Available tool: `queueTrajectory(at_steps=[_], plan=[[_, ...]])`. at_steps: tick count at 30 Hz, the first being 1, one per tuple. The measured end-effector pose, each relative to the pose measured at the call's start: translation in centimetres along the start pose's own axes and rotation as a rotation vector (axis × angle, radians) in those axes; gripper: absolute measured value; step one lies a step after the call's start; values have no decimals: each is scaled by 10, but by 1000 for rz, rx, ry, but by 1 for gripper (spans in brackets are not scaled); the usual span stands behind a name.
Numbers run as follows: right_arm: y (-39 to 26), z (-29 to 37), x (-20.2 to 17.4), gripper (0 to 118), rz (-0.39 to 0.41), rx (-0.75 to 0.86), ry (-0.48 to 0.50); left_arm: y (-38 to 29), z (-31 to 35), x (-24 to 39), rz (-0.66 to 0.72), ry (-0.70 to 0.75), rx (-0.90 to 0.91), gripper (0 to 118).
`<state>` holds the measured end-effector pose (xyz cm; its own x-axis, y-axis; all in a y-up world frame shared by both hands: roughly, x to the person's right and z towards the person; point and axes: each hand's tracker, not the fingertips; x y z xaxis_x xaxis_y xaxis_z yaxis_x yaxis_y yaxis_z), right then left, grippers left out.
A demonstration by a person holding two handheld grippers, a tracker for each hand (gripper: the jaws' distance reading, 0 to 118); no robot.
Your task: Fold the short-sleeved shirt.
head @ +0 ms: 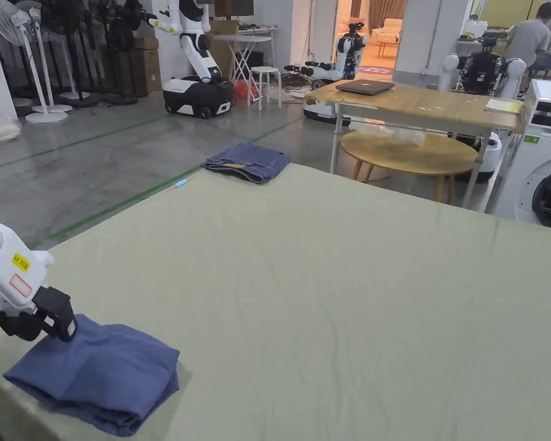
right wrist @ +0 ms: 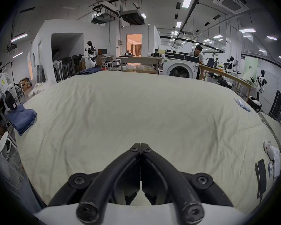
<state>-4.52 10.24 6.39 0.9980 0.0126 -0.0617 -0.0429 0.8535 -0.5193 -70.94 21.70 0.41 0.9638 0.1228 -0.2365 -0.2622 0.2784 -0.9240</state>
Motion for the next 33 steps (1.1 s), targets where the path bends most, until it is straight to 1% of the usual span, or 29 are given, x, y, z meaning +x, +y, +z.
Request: queueTrajectory(at_steps=[4, 5, 7, 11, 13, 17, 23, 24, 25, 27, 32, 33], plan=[[2, 2, -1, 0, -3, 11, 10, -2, 18, 18, -39, 25, 92, 57], [3, 3, -1, 0, -6, 15, 11, -5, 20, 27, -55, 9, 103, 57], [3, 4, 1, 0, -17, 22, 9, -6, 13, 48, -94, -40, 146, 57], [6, 8, 8, 0, -43, 42, 1, -26, -8, 109, -178, -137, 243, 57], [9, 10, 13, 0, -51, 49, -9, -40, -21, 147, -214, -206, 272, 57], [14, 15, 26, 0, -65, 70, -36, -65, -48, 219, -279, -303, 410, 57], [24, 24, 50, 0, -91, 106, -86, -100, -71, 318, -395, -287, 690, 57], [26, 26, 54, 0, -94, 112, -92, -105, -72, 330, -382, -307, 711, 57], [27, 28, 58, 0, -100, 122, -104, -110, -73, 342, -387, -297, 754, 57], [31, 32, 64, 0, -110, 143, -119, -121, -73, 367, -423, -283, 821, 57], [37, 38, 75, 0, -135, 203, -160, -138, -74, 399, -415, -240, 931, 57], [37, 39, 76, 0, -138, 222, -168, -140, -74, 400, -407, -236, 953, 55]])
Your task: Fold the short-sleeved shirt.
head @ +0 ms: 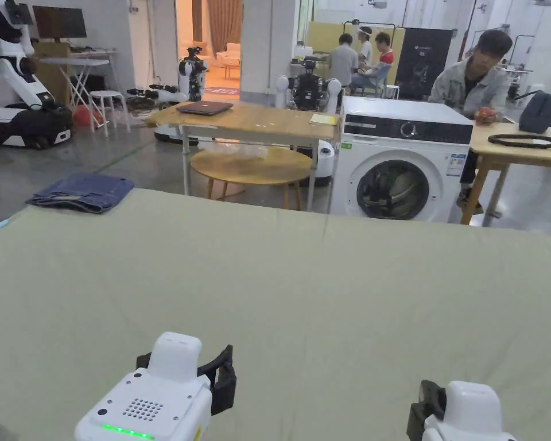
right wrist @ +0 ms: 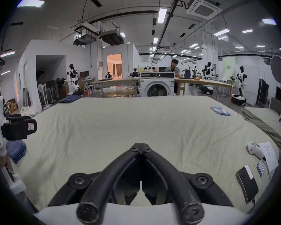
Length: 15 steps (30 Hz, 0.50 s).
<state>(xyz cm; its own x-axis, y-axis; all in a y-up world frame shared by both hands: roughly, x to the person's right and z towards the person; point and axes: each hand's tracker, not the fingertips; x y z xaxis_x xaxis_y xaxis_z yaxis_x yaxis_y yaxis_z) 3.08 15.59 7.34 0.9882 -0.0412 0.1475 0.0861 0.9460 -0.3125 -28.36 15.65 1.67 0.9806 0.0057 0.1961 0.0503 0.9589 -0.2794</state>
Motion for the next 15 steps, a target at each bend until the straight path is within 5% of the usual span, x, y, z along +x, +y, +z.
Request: queueTrajectory(at_steps=[4, 6, 8, 15], plan=[[5, 4, 1, 0, -12, 68, -23, 1, 4, 12, 40, 29, 71, 37], [7, 7, 0, 0, -18, 102, -30, 3, 4, 20, 26, 69, 74, 10], [8, 10, -2, 0, -17, 130, -35, 3, 5, 20, 34, 69, 86, 2], [7, 15, -4, 0, -15, 176, -38, 4, 12, 34, 0, 105, 127, 0]])
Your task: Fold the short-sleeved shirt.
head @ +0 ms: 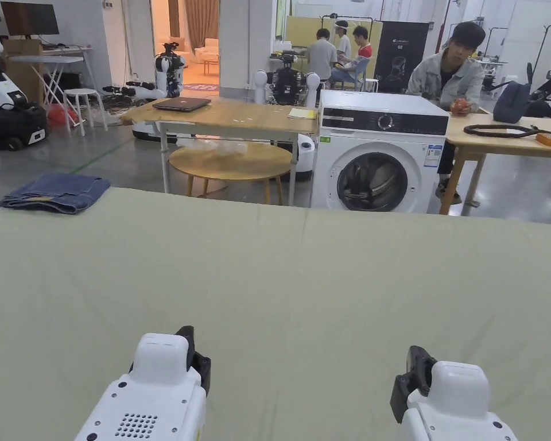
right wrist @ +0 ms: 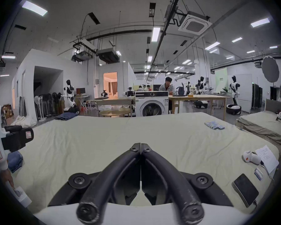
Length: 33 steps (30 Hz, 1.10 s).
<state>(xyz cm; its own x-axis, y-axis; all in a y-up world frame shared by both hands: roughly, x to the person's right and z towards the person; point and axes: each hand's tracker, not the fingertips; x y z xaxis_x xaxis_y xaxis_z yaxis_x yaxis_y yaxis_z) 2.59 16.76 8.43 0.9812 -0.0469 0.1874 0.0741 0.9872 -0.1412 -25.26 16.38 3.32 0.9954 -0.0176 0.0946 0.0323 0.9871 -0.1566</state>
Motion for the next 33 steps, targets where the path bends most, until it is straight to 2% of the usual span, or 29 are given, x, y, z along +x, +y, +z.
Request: queueTrajectory(at_steps=[5, 13, 14, 15, 16, 17, 19, 20, 21, 22, 26, 30, 33], plan=[[-2, 3, 1, 0, -10, 7, -28, 3, 3, 1, -17, 6, 21, 0], [0, 4, -1, 2, 0, 2, -16, 6, 4, 1, -30, -1, 28, 2], [0, 4, -2, 12, 2, 1, -15, 6, 4, 0, -33, -8, 19, 12], [0, 4, -3, 35, 6, 1, -16, 6, 3, -1, -30, -13, 13, 28], [1, 4, -4, 55, 9, 1, -16, 5, 3, -1, -23, -16, 3, 33], [0, 3, -4, 65, 10, 2, -17, 4, 2, -2, -9, -28, -3, 36], [-1, 1, -6, 69, 10, 5, -31, 3, 2, -5, 6, -12, -7, 39], [-1, 2, -7, 75, 16, 10, -41, 2, 1, -7, 19, -14, -8, 49], [0, 2, -8, 79, 20, 10, -44, 0, 1, -9, 44, -31, -5, 71], [0, 1, -8, 80, 29, 6, -40, 0, 2, -12, 59, -37, -3, 79], [-1, -1, -12, 97, 60, 3, -38, 0, 0, -17, 97, -24, -8, 86], [2, -2, -14, 97, 46, 11, -39, 1, -1, -26, 191, -46, -3, 86], [4, -3, -11, 97, 15, 4, 15, 2, -1, -34, 238, -69, 22, 87]])
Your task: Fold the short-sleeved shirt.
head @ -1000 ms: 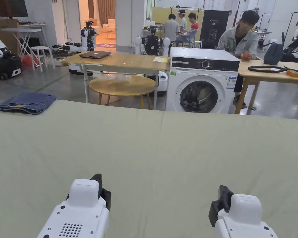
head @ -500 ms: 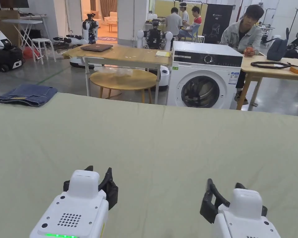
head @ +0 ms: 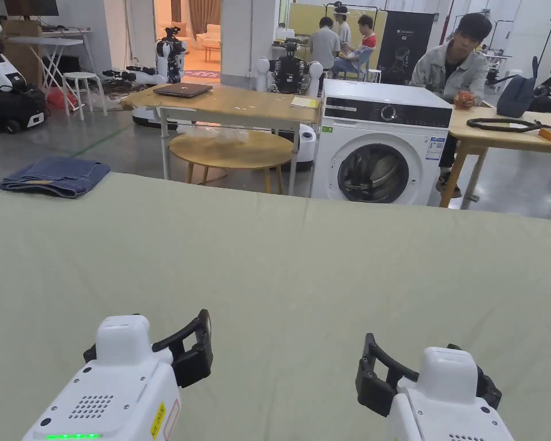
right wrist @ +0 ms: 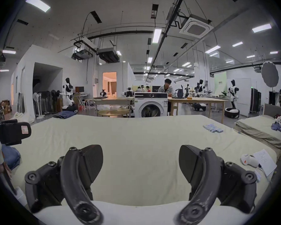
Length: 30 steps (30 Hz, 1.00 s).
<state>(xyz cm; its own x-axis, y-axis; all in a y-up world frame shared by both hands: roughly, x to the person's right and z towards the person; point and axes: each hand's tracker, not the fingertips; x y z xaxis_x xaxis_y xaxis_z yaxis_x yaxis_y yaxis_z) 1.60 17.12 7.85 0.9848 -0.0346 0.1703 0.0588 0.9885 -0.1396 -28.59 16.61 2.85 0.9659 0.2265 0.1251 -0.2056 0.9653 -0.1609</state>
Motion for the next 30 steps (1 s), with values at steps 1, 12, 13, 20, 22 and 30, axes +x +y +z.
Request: queueTrajectory(at_steps=[1, 12, 13, 20, 22, 30], plan=[[0, 0, 2, 97, -23, -2, 35, 1, 0, -2, 2, -10, 0, 87], [6, -10, 3, 97, -84, -71, -12, 4, 3, 3, -93, 65, 47, 87], [7, -10, 3, 97, -86, -82, -20, 4, 3, 3, -92, 67, 45, 87], [13, -12, -1, 97, -83, -112, -31, 6, 1, -1, -76, 70, 16, 87], [13, -14, 0, 97, -103, -132, -16, 7, 2, -2, -62, 66, 9, 87], [13, -22, -3, 97, -117, -193, -80, 5, 0, -3, -68, 63, -20, 88]])
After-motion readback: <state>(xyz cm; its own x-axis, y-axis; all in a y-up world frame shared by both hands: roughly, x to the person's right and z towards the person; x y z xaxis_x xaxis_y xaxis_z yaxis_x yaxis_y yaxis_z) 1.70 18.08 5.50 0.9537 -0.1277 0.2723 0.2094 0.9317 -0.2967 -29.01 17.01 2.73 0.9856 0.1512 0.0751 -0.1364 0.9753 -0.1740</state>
